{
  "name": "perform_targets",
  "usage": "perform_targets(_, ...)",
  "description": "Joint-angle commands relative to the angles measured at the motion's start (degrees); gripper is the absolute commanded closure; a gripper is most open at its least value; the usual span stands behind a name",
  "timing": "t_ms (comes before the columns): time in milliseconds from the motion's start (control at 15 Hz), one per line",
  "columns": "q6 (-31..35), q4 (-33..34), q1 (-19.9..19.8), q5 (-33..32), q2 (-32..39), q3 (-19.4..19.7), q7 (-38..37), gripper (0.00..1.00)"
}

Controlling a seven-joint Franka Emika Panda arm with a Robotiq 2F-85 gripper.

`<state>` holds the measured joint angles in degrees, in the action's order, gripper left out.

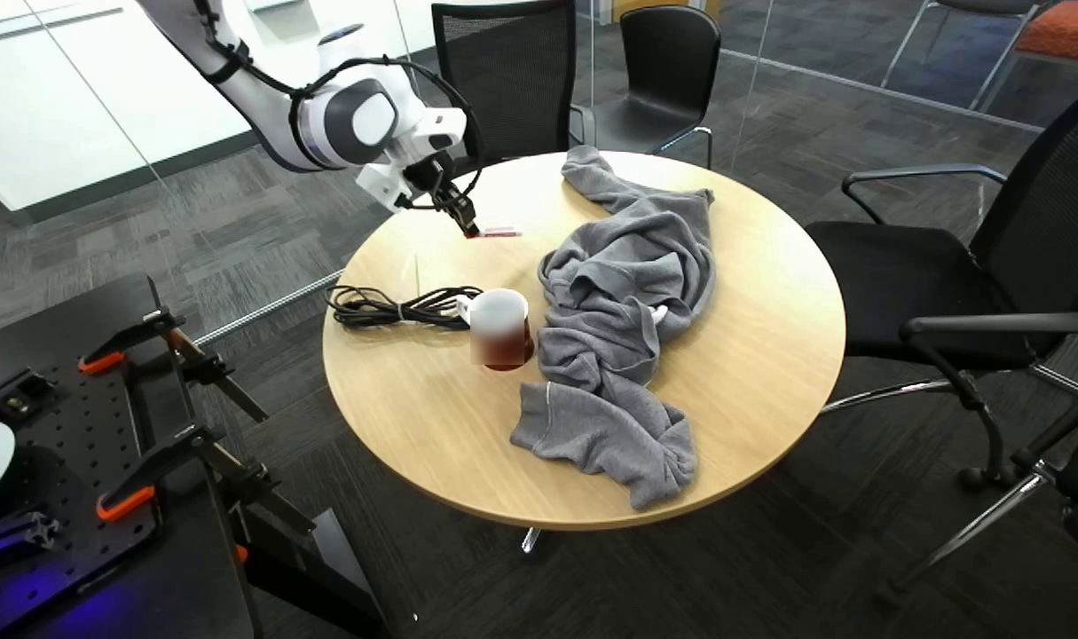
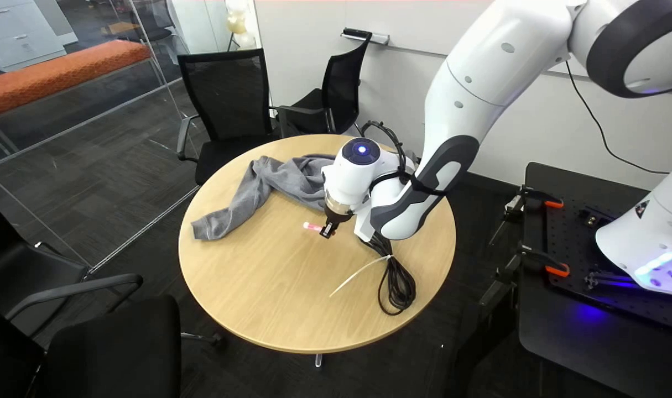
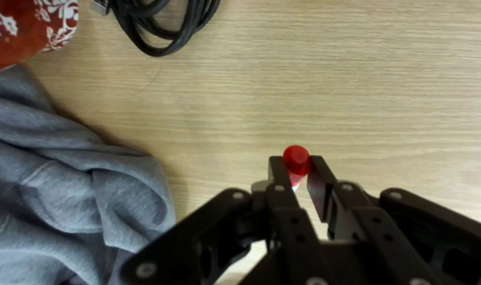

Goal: Take the marker from the table then put it inside then out of the red cup and put it on the table

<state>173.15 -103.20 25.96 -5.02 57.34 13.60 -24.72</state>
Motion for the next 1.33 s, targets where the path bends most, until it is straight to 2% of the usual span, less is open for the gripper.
perform_targets(0,0.3,2.9,-0.7,2.1,2.4,-0.6,2.6,0.95)
perform_targets(467,0.1,4.4,-1.4,3.0,4.4,-1.3,3.4,0.95)
perform_targets(533,0.0,4.4,-1.5,3.1,4.4,-1.5,3.7,0.57)
perform_targets(600,-0.1,4.5,-1.7,3.2,4.5,-1.6,3.8,0.55)
perform_targets(1067,0.0,3.4,-1.6,3.2,3.3,-1.7,3.9,0.04)
perform_targets(1133,-0.2,3.0,-1.8,3.2,2.8,-2.0,4.2,0.00)
perform_targets(1267,0.3,1.5,-1.9,3.0,1.3,-2.3,4.5,0.00)
